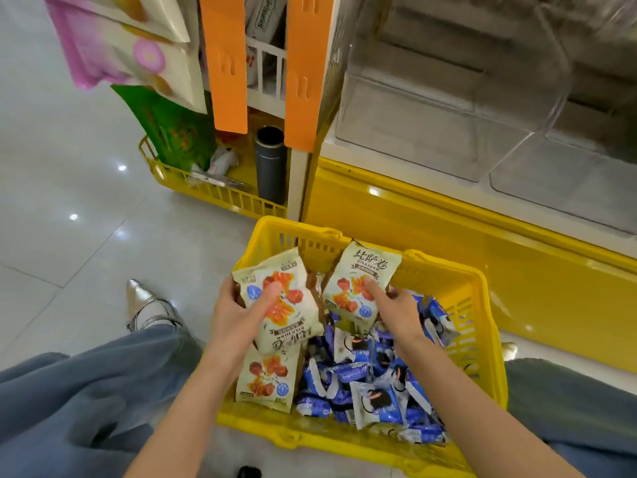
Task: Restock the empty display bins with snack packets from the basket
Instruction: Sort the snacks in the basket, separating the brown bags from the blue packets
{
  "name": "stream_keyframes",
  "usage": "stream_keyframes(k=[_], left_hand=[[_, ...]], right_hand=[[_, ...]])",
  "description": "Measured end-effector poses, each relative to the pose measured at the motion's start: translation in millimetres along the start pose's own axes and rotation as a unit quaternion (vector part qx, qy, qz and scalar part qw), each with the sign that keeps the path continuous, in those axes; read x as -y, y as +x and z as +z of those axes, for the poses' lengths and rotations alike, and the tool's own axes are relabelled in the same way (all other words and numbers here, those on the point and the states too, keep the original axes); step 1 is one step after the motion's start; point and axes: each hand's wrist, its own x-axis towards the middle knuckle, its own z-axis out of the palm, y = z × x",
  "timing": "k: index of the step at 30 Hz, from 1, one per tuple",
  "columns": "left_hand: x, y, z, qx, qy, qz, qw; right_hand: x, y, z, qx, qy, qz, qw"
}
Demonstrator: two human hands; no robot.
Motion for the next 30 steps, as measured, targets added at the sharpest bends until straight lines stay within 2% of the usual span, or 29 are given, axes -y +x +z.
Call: stream_keyframes(k=[2,5,8,9,11,13,16,18,19,20,22,24,28,30], left_hand=[[-18,10,-14,-0.043,-0.028,0.021,0.998],[-35,23,-34,-0.099,-0.055,0.037,0.993],[-40,27,-47,-0.121,-0.046,0.023,0.991],[-39,28,-50,-0.122,-0.038,0.019,0.992],[-36,27,-53,-0.121,-0.025,0.009,0.992],[-32,26,-56,-0.112,-0.014,0.004,0.994],[-28,24,-57,-0.098,0.024,-0.005,0.995],[-24,21,-55,-0.085,0.051,-0.003,0.995],[-22,20,-53,-0.078,0.072,0.001,0.994],[-20,18,-51,-0.070,0.093,0.008,0.993],[-15,9,-42,-0.054,0.123,0.031,0.990],[-8,-4,-32,-0.022,0.137,0.057,0.989],[6,-20,-25,0.081,0.176,0.106,0.975],[10,-15,-33,0.039,0.225,0.155,0.961]], right_hand=[[14,-2,29,0.036,0.031,0.019,0.999],[29,-6,70,0.099,0.016,0.024,0.995],[38,-3,101,0.148,0.024,0.068,0.986],[40,-1,107,0.146,-0.009,0.066,0.987],[43,6,110,0.121,-0.134,0.023,0.983],[46,12,107,0.122,-0.240,-0.026,0.963],[46,11,105,0.147,-0.294,-0.077,0.941],[44,-2,99,0.084,-0.283,-0.173,0.939],[45,-15,92,0.070,-0.232,-0.227,0.943],[44,-29,85,0.105,-0.173,-0.252,0.946],[38,-56,73,0.271,-0.096,-0.201,0.937],[20,-72,63,0.371,-0.066,-0.126,0.917],[-1,-73,44,0.329,-0.050,-0.079,0.940],[-7,-72,40,0.323,-0.052,-0.061,0.943]])
